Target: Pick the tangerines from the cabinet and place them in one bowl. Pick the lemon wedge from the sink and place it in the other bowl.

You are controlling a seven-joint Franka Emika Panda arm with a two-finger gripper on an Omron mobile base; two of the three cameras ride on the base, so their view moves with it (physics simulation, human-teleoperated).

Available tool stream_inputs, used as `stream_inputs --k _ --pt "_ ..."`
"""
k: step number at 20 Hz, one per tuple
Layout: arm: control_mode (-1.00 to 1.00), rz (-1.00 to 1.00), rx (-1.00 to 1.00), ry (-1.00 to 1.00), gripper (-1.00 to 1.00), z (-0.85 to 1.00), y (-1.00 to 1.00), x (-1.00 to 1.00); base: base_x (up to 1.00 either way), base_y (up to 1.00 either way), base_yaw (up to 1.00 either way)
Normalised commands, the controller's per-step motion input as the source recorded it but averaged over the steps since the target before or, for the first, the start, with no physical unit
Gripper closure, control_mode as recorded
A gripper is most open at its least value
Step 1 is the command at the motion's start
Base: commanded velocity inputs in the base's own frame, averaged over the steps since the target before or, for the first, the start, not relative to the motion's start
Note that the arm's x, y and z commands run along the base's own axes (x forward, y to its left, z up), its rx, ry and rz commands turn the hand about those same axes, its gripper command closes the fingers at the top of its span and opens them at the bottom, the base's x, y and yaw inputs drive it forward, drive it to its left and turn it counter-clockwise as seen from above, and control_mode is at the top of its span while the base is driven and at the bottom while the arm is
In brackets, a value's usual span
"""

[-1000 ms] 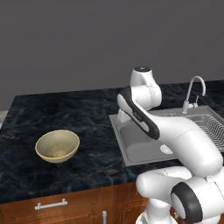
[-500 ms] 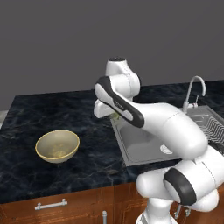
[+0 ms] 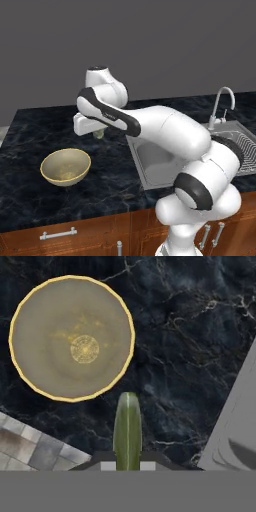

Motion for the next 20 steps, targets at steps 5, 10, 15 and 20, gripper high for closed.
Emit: stream_inputs --k 5,10,15,20 --pt "-1.00 0.00 -0.04 0.00 1.00 -0.11 0.97 0.44 0.00 0.00 0.00" --pt "-1.00 0.00 -0.02 -0.01 1.00 -0.30 0.74 0.41 0.00 0.00 0.00" --pt "-1.00 -0.01 0.00 -0.01 1.00 -0.15 0.19 0.46 0.00 0.00 0.00" --pt "-1.00 -0.03 0.00 0.00 1.00 -0.33 0.07 0.36 0.00 0.00 0.00"
